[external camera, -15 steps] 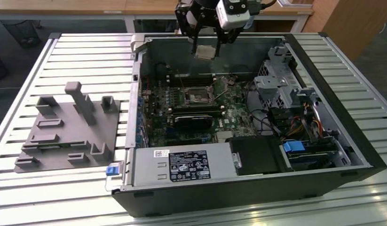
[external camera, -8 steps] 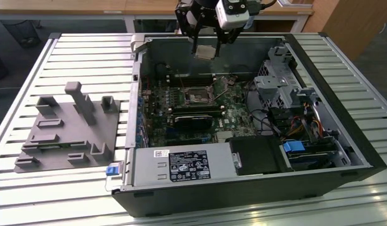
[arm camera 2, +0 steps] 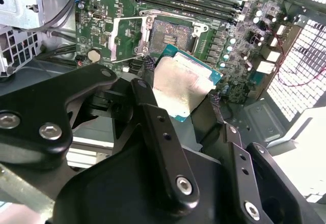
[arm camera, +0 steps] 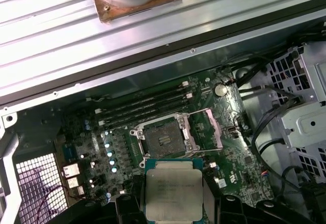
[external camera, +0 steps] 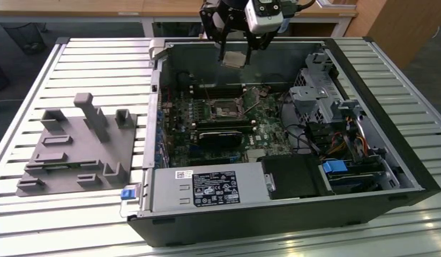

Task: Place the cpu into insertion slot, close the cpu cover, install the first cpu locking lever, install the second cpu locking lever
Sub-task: 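Place the cpu into insertion slot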

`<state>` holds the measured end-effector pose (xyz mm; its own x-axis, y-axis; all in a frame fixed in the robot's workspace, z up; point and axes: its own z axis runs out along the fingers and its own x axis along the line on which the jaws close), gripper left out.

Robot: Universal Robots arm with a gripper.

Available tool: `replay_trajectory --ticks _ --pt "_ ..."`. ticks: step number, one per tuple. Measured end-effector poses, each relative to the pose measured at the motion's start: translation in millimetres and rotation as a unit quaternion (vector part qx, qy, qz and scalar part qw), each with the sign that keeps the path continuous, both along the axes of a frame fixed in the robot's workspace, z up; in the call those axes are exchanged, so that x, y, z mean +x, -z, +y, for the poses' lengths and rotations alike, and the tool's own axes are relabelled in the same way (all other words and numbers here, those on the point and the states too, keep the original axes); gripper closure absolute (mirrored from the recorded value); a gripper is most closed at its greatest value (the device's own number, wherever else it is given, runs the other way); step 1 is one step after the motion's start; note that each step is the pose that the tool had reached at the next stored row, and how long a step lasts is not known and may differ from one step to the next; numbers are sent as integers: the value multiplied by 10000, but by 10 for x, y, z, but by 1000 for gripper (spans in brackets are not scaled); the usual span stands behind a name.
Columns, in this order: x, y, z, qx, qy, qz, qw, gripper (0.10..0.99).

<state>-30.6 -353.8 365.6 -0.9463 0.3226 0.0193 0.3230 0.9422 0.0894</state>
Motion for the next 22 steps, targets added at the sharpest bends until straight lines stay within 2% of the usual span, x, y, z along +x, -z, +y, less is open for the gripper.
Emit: replay_trajectory --ticks 22 --pt "-1 1 0 0 274 0 9996 545"
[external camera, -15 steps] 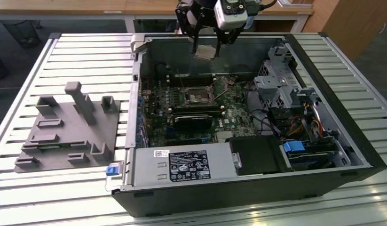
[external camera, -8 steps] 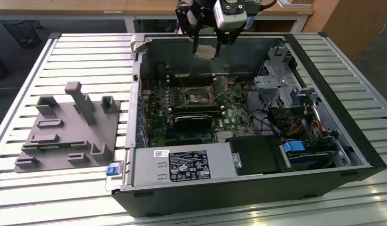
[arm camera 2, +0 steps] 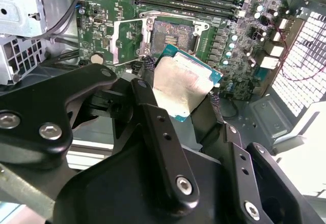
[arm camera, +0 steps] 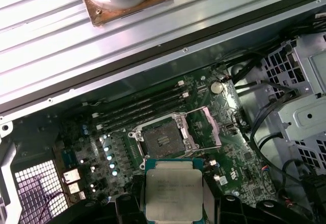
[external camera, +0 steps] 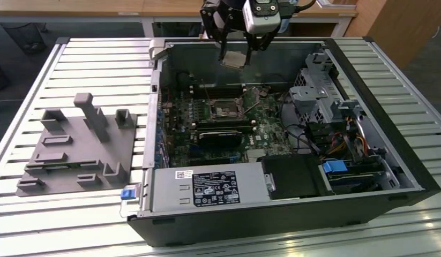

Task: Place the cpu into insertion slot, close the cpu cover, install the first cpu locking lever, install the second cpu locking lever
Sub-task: 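Place the cpu into insertion slot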

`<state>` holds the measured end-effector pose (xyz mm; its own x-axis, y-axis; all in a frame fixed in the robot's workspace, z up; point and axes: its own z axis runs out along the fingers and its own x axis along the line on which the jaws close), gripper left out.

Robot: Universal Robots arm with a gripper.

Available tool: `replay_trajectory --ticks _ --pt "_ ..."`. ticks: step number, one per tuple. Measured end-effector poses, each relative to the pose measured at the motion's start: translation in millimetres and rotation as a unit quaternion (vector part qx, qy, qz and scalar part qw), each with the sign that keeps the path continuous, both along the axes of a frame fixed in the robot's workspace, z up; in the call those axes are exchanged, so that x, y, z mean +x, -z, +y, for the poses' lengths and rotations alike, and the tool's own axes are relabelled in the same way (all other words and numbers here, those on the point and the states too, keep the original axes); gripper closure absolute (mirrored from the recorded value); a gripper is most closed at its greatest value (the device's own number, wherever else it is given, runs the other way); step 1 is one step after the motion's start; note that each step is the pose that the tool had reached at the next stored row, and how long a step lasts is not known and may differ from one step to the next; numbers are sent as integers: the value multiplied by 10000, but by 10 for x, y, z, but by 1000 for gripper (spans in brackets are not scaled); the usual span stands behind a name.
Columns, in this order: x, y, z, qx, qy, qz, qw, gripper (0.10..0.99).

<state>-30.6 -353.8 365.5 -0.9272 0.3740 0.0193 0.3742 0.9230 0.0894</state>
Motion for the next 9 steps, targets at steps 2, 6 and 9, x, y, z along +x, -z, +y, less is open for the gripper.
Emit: replay_trajectory --ticks 2,6,9 --pt "0 0 0 0 24 0 10000 545" --pt "0 0 0 -1 75 0 10000 545" --pt "0 0 0 0 111 0 9999 545"
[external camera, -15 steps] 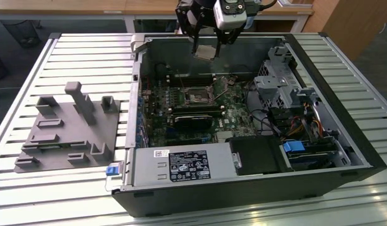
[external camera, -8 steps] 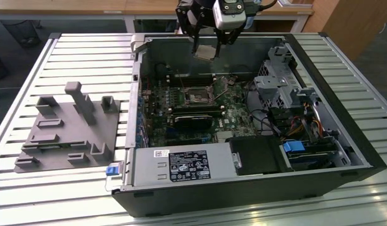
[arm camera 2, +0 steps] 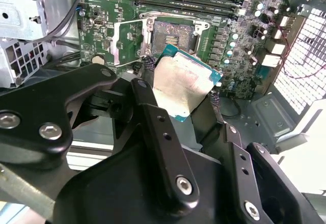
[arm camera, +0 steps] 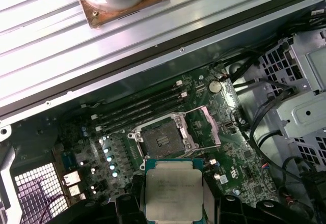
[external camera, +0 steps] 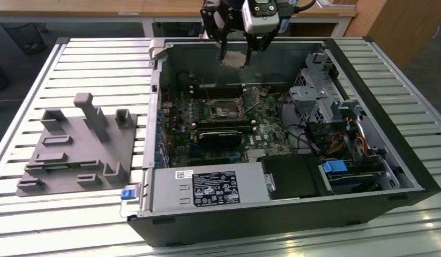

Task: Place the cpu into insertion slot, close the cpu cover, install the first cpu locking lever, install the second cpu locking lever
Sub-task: 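Place the cpu into insertion slot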

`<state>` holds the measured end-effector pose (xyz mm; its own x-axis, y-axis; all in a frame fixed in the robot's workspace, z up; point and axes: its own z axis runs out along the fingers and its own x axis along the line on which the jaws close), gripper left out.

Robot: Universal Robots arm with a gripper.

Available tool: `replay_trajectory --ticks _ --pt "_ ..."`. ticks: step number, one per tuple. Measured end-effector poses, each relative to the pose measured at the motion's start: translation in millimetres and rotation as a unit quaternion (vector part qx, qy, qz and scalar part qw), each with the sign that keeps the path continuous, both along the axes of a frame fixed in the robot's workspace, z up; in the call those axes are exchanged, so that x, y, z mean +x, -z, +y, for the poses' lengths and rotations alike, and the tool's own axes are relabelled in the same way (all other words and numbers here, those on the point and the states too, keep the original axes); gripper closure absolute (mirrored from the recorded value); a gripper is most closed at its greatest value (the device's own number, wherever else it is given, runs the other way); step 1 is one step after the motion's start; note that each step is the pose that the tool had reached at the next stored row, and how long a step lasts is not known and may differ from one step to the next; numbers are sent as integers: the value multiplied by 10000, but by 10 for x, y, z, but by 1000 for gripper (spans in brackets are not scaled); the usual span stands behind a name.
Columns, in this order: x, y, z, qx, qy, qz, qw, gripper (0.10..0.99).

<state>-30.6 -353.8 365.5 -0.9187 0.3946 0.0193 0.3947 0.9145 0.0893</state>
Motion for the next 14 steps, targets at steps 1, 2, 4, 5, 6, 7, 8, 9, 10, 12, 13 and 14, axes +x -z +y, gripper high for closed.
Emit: replay_trajectory --ticks 1,2,4,5,6,7,8,9,10,12,13,14 --pt "0 0 0 0 12 0 10000 545" --pt "0 0 0 0 25 0 10000 545" --pt "0 0 0 0 50 0 10000 545" --pt "0 0 0 0 64 0 10000 545" --pt "0 0 0 0 76 0 10000 545" --pt "0 1 0 0 89 0 10000 545" --pt "0 0 0 0 102 0 9999 545" --pt "0 0 0 0 114 0 9999 545" --pt "0 1 0 1 126 0 9999 545" --pt "0 1 0 0 149 0 9999 545" --pt "0 1 0 1 162 0 9999 545" --pt "0 1 0 1 173 0 9998 545"
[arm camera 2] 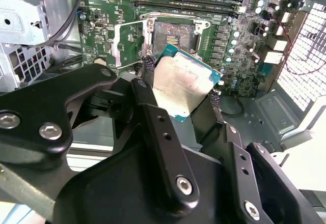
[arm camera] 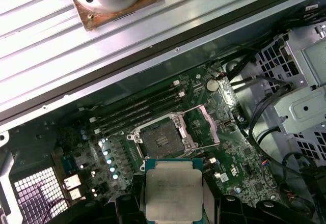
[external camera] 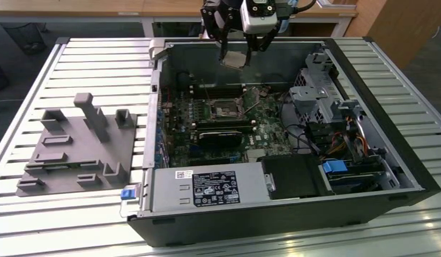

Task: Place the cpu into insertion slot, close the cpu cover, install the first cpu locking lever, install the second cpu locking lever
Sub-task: 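Place the cpu into insertion slot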

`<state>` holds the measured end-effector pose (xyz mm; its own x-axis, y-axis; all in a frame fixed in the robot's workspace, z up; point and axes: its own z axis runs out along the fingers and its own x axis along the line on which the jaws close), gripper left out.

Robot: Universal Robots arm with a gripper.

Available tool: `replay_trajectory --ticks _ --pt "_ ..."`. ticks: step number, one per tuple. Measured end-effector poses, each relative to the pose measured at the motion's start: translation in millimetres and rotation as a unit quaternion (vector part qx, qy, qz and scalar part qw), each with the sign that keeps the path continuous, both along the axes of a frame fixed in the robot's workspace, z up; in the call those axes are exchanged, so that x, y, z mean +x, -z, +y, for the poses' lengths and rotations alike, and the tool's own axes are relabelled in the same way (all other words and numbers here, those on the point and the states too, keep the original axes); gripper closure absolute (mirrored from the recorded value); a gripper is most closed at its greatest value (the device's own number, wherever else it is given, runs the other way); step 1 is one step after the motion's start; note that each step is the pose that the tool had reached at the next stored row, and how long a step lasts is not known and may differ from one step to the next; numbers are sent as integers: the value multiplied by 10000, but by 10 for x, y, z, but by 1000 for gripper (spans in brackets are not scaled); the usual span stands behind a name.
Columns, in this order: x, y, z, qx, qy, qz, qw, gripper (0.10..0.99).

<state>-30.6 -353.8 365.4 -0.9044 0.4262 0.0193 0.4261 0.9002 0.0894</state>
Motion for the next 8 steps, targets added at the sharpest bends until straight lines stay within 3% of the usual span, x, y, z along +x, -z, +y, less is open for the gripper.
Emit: replay_trajectory --ticks 8 --pt "0 0 0 0 90 0 10000 545"
